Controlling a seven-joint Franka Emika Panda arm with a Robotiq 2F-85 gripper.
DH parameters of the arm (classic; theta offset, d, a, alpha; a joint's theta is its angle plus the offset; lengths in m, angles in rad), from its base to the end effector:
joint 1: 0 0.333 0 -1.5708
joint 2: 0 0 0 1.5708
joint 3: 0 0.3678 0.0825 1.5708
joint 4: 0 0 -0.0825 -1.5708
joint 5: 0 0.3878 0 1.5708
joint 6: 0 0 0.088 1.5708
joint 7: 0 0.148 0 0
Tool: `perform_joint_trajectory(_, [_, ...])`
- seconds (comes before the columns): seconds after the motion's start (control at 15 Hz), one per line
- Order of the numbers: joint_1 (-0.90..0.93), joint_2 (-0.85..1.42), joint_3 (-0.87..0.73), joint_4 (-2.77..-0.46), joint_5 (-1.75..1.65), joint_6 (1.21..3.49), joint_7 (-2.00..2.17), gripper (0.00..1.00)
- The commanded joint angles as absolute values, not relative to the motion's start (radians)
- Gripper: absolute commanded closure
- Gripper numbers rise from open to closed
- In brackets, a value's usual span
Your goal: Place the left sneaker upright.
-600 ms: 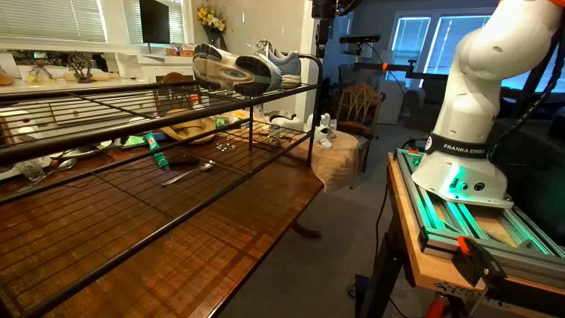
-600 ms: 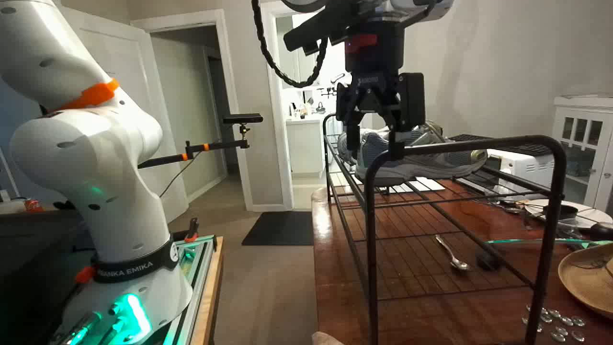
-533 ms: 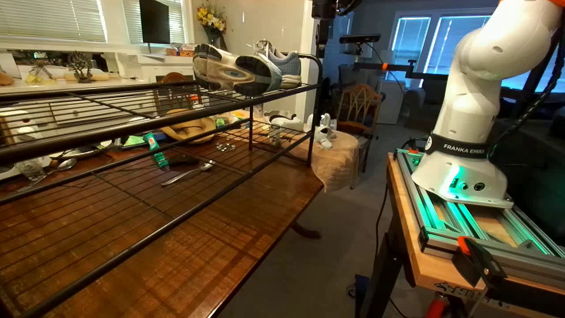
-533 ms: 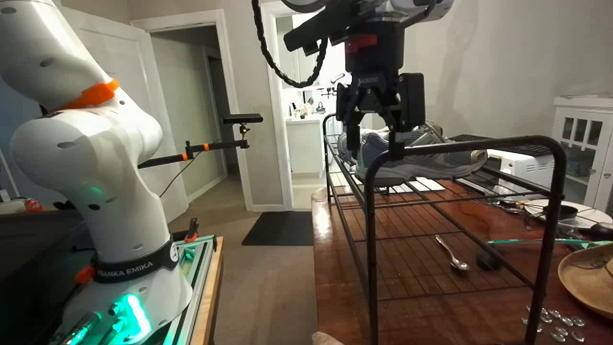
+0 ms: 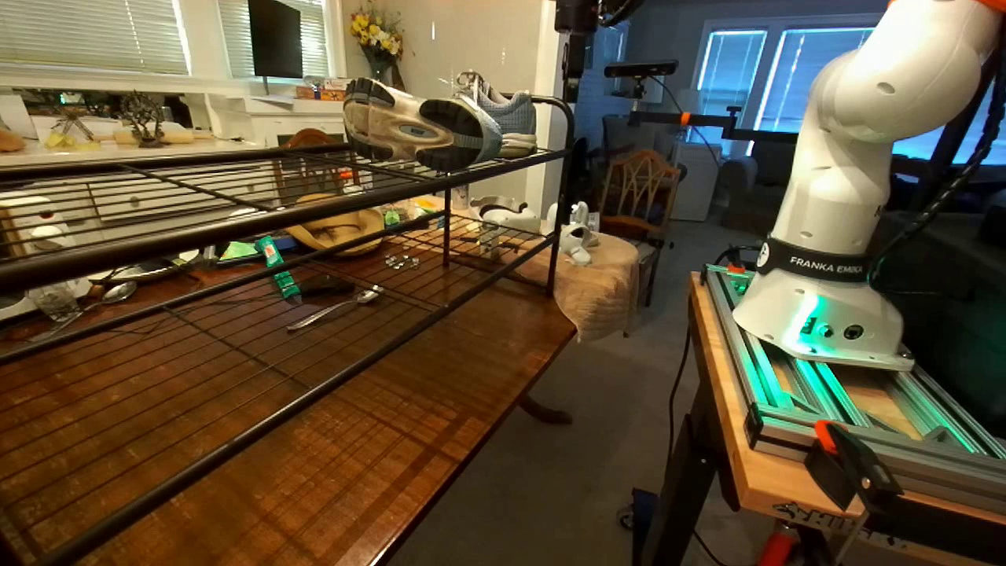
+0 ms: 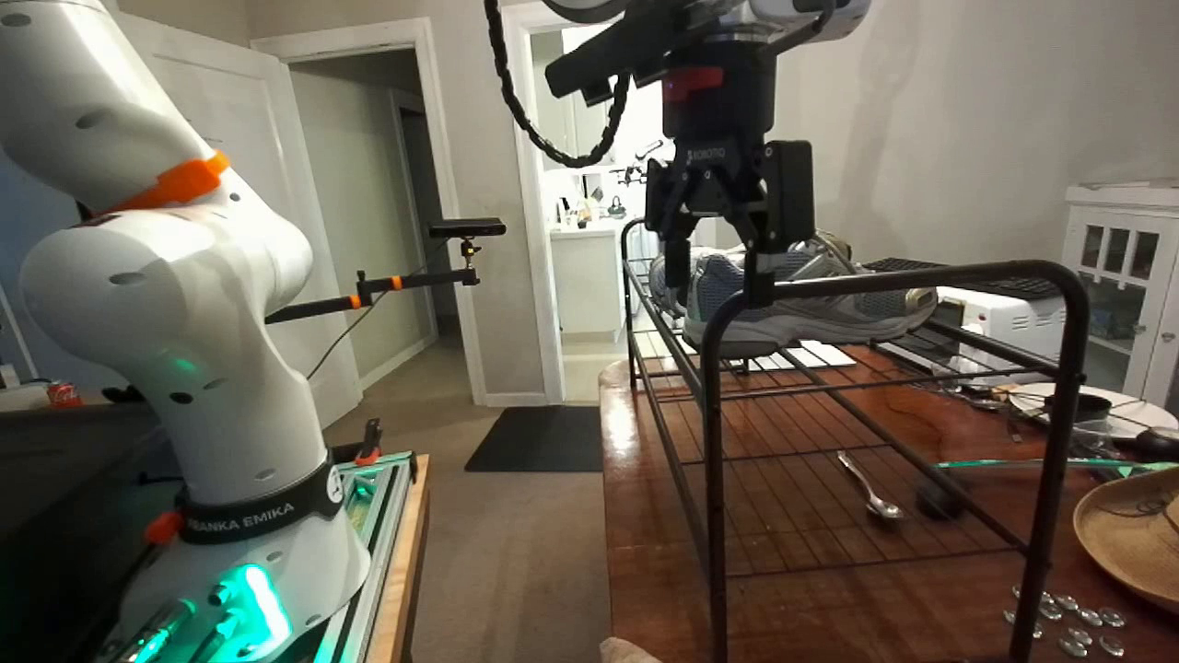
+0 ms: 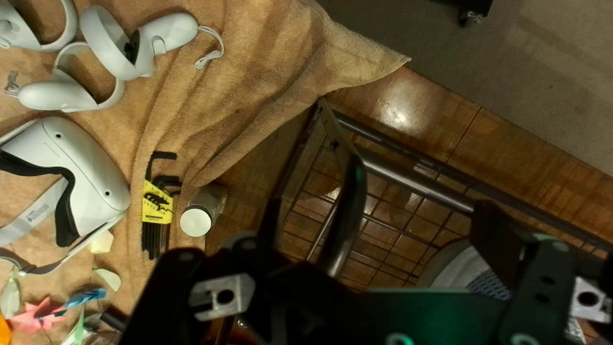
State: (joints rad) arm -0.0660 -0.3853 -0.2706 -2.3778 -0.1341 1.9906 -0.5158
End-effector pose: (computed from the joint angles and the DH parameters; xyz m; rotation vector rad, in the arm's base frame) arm 0.3865 -0.1553 0.4667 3.1014 0.3966 -0.0304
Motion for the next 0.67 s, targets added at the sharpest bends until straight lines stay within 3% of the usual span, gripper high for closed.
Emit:
perform_joint_trajectory(0.0, [-0.066,-0.385,-0.244,-2.326,-0.092,1.886,-0.499,0.00])
perform_joint_trajectory(0.6, [-0.020,-0.450,-0.140,-2.330,-0.006,1.898,-0.388,0.00])
